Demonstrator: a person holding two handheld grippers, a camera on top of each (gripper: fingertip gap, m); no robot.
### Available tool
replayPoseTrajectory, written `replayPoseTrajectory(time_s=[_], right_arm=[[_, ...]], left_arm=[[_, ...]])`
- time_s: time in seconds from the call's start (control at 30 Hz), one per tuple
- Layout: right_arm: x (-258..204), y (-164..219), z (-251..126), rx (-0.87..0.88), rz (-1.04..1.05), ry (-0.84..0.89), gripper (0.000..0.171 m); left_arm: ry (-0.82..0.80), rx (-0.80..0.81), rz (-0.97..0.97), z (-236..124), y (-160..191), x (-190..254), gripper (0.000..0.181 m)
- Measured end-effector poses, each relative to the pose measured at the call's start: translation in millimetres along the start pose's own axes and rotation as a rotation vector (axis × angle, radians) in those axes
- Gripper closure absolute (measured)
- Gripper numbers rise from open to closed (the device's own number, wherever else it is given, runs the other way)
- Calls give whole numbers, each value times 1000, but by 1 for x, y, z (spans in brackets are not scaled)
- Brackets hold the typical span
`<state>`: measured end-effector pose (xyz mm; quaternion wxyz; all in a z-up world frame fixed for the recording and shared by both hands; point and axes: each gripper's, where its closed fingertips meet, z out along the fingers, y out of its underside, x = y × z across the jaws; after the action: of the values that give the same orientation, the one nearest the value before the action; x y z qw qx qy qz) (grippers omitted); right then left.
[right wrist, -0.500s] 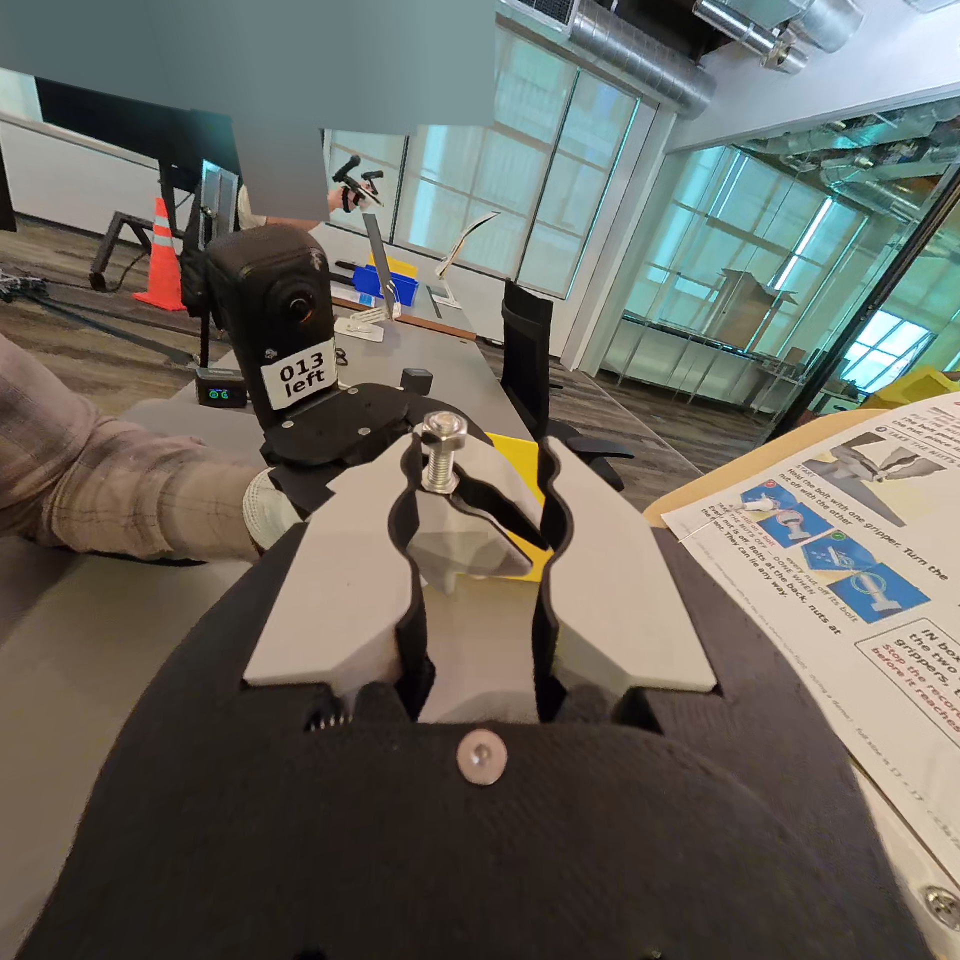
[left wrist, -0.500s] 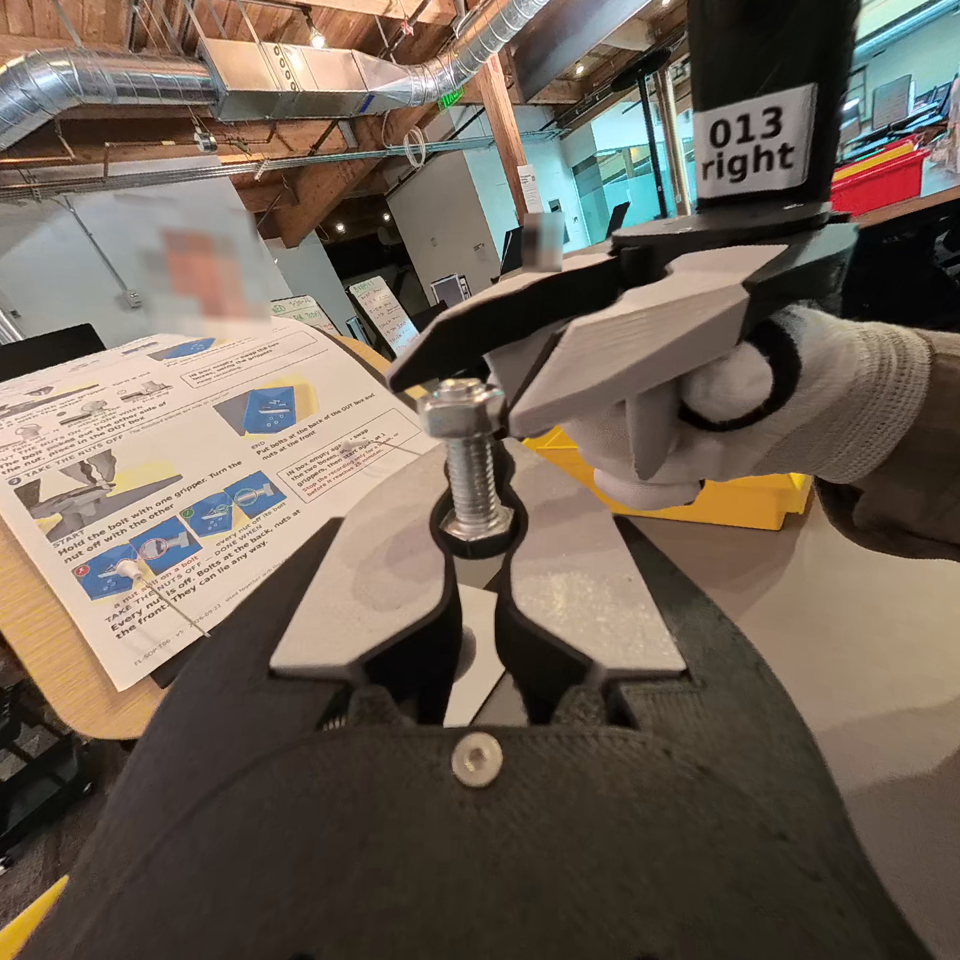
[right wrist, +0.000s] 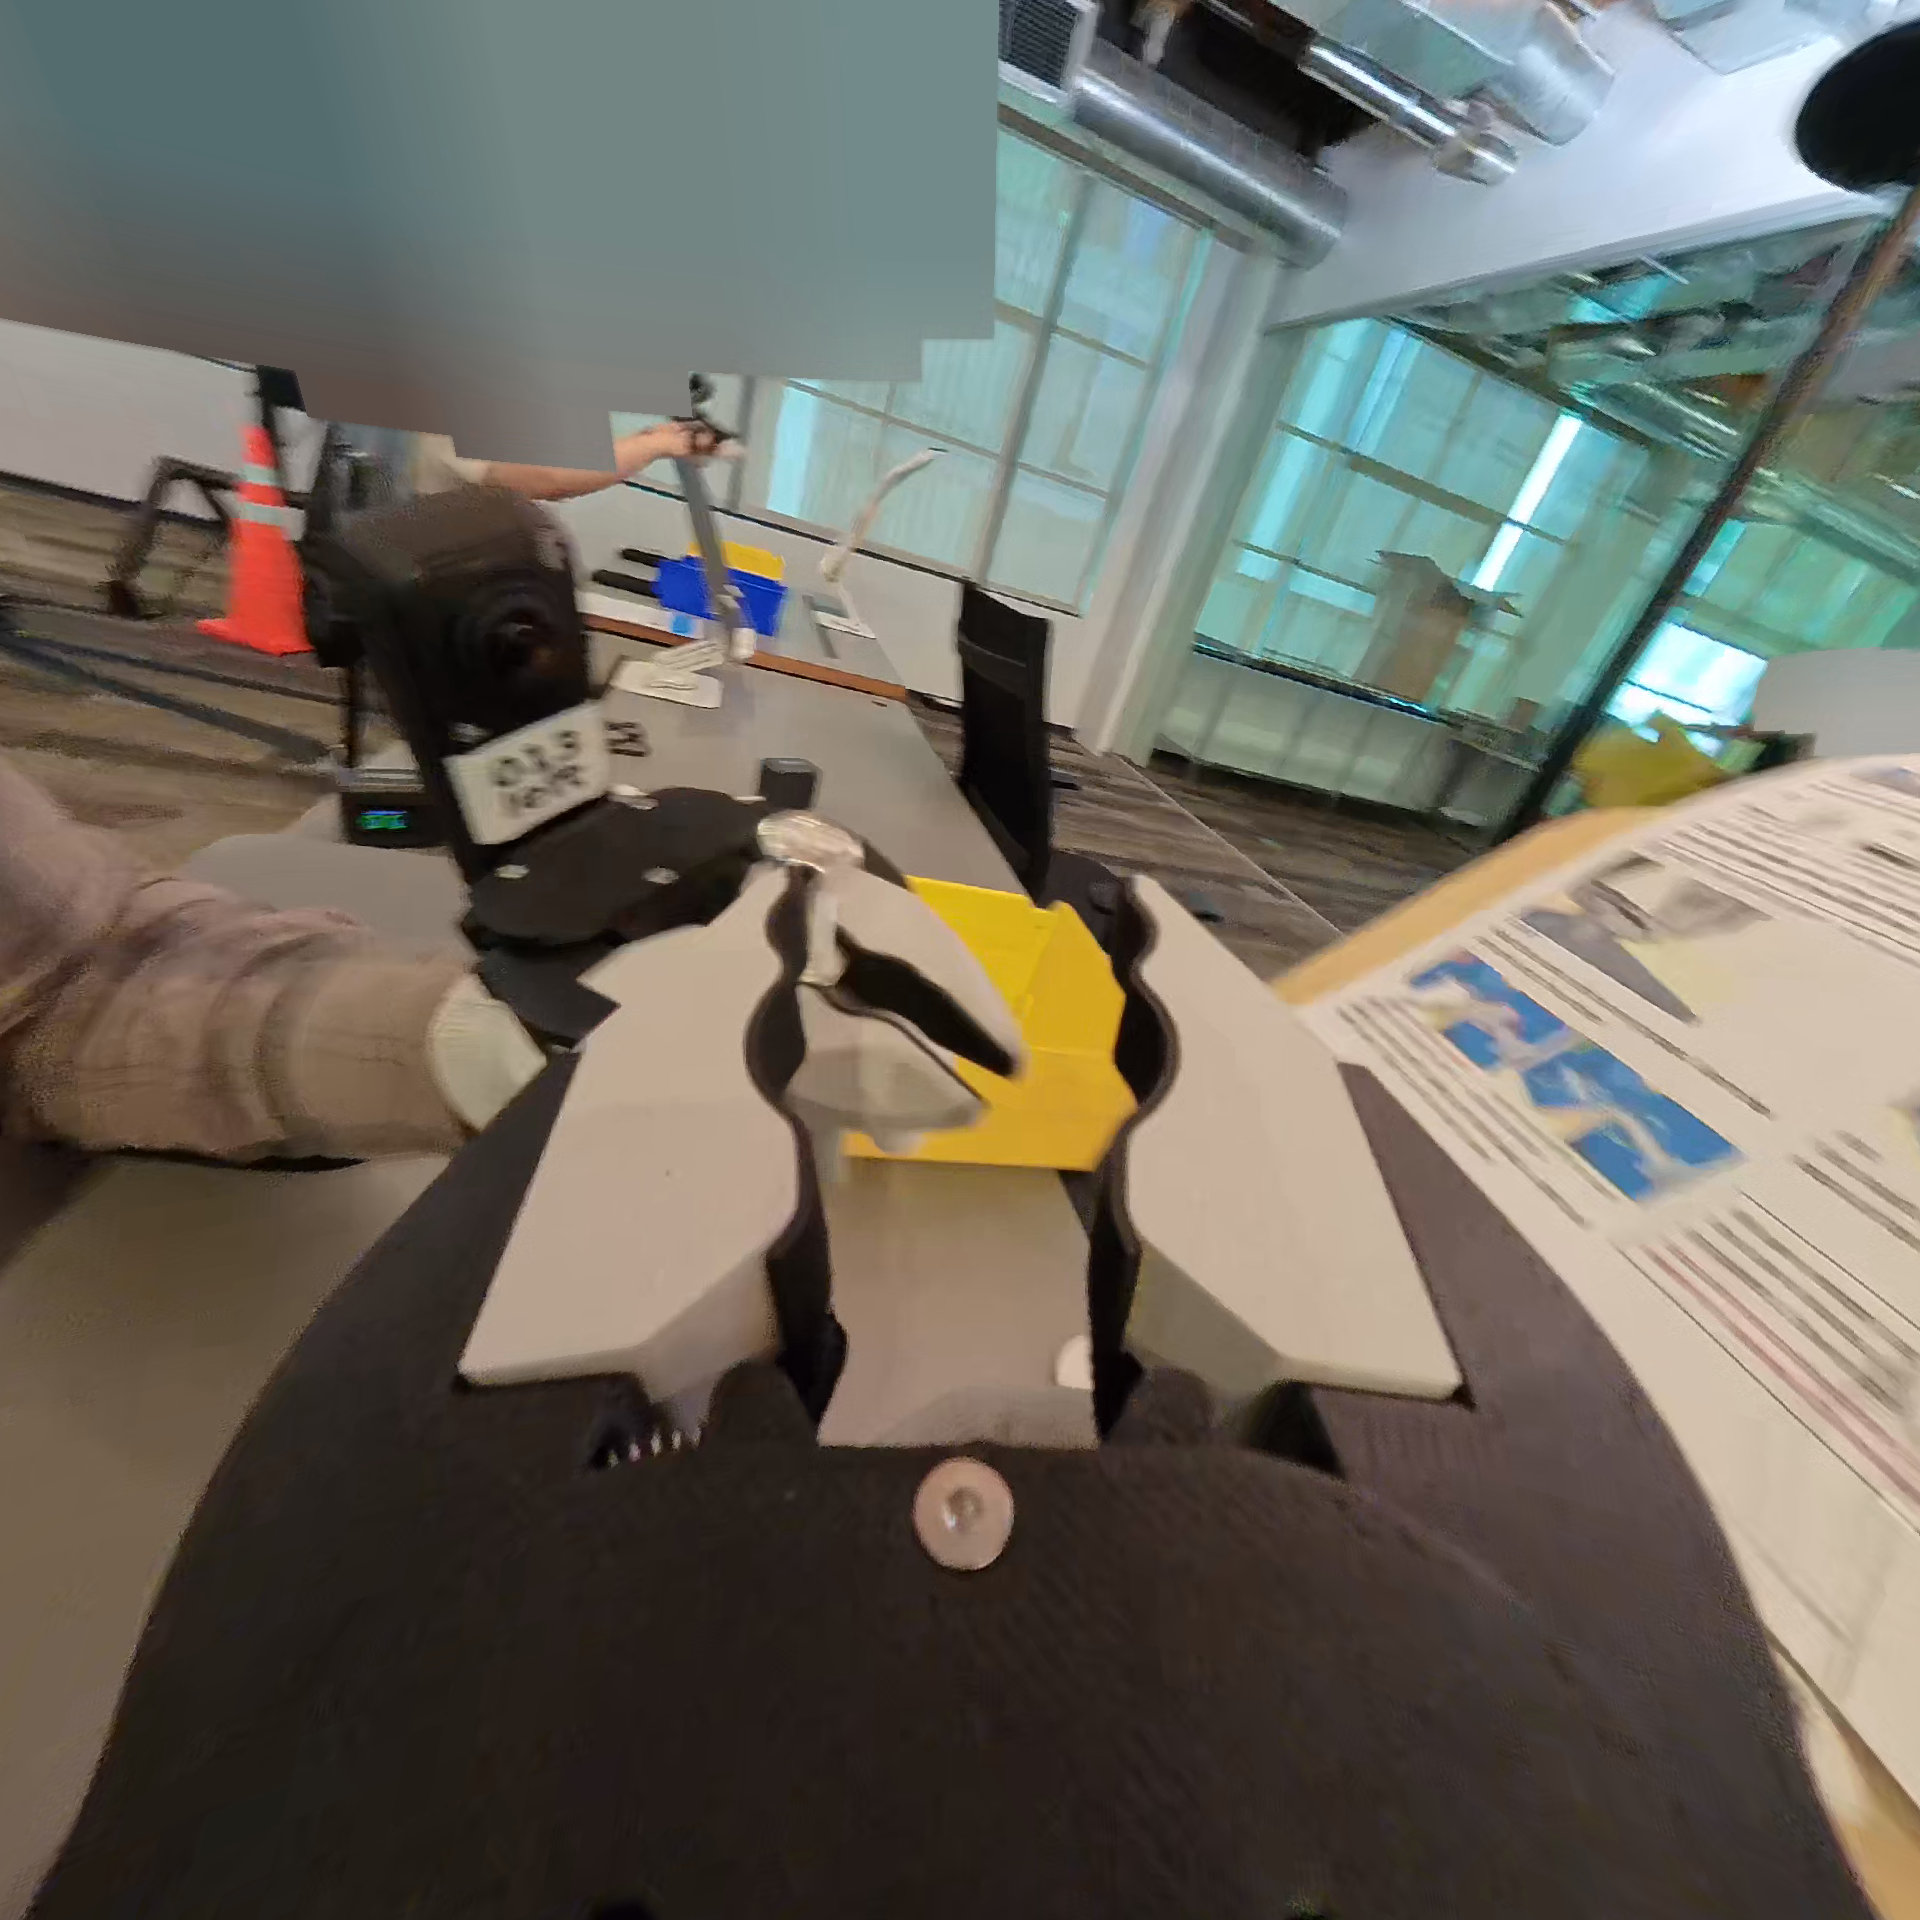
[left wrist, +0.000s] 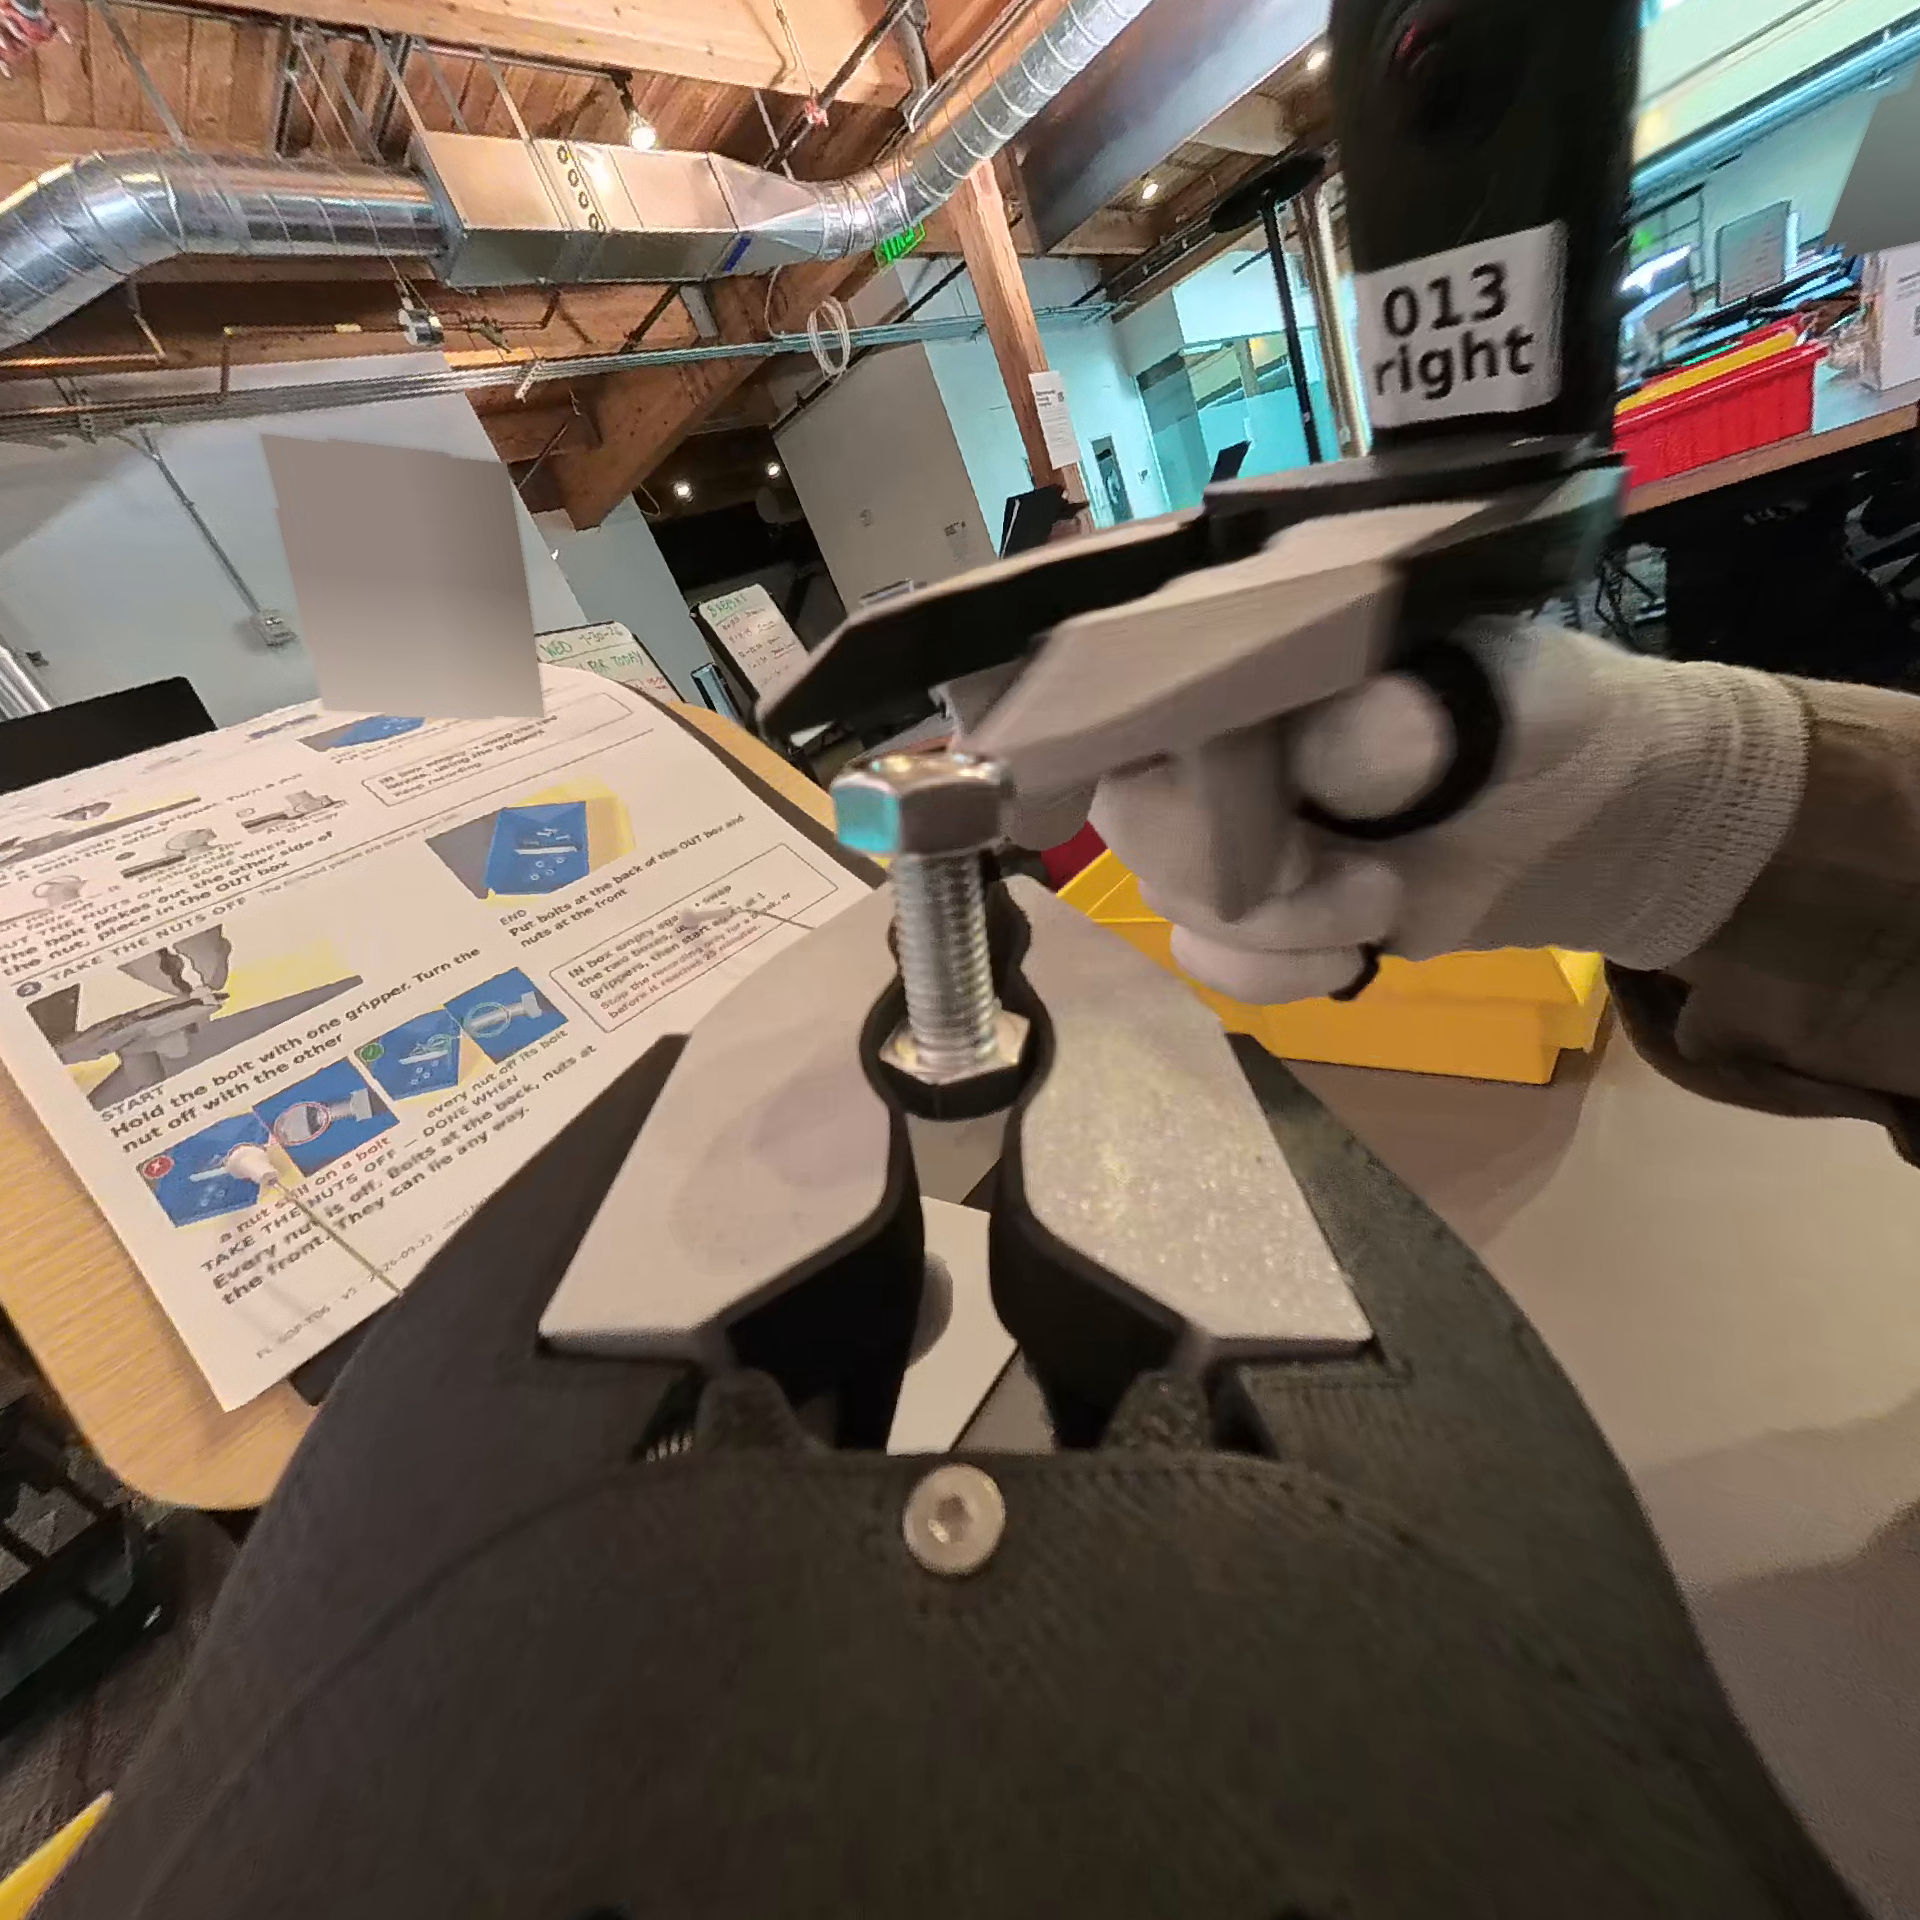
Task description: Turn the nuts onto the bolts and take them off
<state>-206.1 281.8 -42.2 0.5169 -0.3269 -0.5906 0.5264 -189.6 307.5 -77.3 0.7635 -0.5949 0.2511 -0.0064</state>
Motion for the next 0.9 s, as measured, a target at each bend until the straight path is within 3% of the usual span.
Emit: replayPoseTrajectory(time_s=[0.07, 0.2, 0.37, 0.6, 0.73, 0.9], right_arm=[[30, 5, -13, -19, 23, 126, 124], [6, -14, -16, 64, 20, -5, 109], [-17, -7, 6, 5, -35, -51, 101], [31, 8, -20, -37, 16, 104, 107], [4, -8, -15, 21, -6, -13, 94], [-10, -9, 1, 12, -32, -24, 96]], left_arm=[[-1, 6, 6, -1, -2, 0, 171], [-1, 0, 3, 0, 0, 1, 171], [1, 1, 7, 1, 0, 3, 171], [-5, 25, 12, -3, -8, 0, 171], [-1, 14, 4, -1, -3, 1, 171], [4, 12, 8, -1, -2, 5, 171]])
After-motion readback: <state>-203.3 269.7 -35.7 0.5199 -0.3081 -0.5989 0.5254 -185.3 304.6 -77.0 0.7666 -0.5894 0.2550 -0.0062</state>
